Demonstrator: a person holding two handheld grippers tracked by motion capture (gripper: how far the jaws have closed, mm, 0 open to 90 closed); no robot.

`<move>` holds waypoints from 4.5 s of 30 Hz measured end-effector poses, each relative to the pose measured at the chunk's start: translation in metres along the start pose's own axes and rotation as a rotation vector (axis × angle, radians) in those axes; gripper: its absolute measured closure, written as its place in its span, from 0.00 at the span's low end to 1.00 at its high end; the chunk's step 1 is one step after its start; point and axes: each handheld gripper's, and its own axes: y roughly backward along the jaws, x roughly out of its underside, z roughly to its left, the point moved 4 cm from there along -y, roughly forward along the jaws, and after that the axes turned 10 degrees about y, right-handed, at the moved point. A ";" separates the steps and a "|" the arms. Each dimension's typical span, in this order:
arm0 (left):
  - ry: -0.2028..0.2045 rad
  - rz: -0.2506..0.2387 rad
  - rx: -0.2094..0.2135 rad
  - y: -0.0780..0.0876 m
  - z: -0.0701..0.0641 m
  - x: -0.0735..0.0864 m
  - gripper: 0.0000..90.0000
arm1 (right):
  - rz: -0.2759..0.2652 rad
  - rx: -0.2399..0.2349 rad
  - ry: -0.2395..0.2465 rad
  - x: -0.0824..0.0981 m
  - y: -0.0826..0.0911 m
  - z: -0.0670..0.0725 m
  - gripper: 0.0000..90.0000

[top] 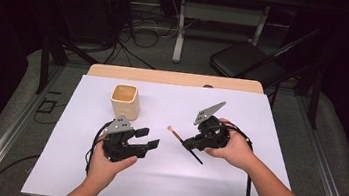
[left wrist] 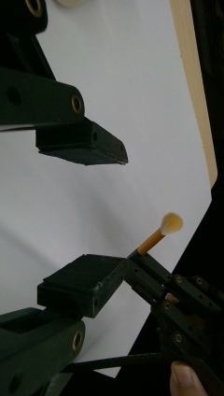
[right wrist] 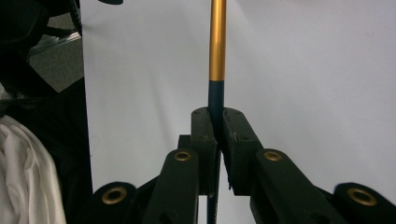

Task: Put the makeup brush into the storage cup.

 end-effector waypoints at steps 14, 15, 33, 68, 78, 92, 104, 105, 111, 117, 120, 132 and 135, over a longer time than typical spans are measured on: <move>0.028 -0.009 0.040 -0.006 -0.004 -0.009 0.48 | -0.080 0.016 -0.044 -0.001 0.005 0.000 0.93; 0.030 -0.010 0.042 -0.006 -0.005 -0.010 0.49 | -0.084 0.014 -0.043 -0.001 0.005 0.000 0.93; 0.060 -0.030 0.071 -0.014 -0.009 -0.018 0.52 | -0.189 0.036 -0.103 0.002 0.010 -0.003 0.93; 0.107 -0.028 0.096 -0.032 -0.012 -0.036 0.52 | -0.398 0.100 -0.190 0.011 0.008 0.001 0.93; 0.153 -0.051 0.139 -0.034 -0.012 -0.039 0.59 | -0.450 0.103 -0.209 0.012 0.008 0.003 0.93; 0.171 -0.074 0.151 -0.040 -0.013 -0.039 0.64 | -0.509 0.115 -0.248 0.014 0.002 0.003 0.93; 0.194 -0.087 0.153 -0.045 -0.012 -0.040 0.65 | -0.538 0.112 -0.267 0.013 -0.002 0.004 0.93; 0.197 -0.087 0.155 -0.045 -0.012 -0.040 0.65 | -0.540 0.111 -0.268 0.013 -0.002 0.004 0.93; 0.201 -0.094 0.166 -0.045 -0.011 -0.041 0.65 | -0.548 0.110 -0.274 0.012 -0.004 0.004 0.93; 0.211 -0.094 0.169 -0.047 -0.011 -0.040 0.66 | -0.555 0.108 -0.279 0.012 -0.005 0.004 0.93; 0.218 -0.095 0.164 -0.049 -0.011 -0.040 0.67 | -0.564 0.106 -0.284 0.011 -0.006 0.005 0.93; 0.250 -0.092 0.179 -0.052 -0.008 -0.039 0.71 | -0.564 0.097 -0.293 0.014 -0.010 0.005 0.93; 0.250 -0.090 0.182 -0.053 -0.009 -0.038 0.72 | -0.568 0.097 -0.300 0.015 -0.011 0.005 0.93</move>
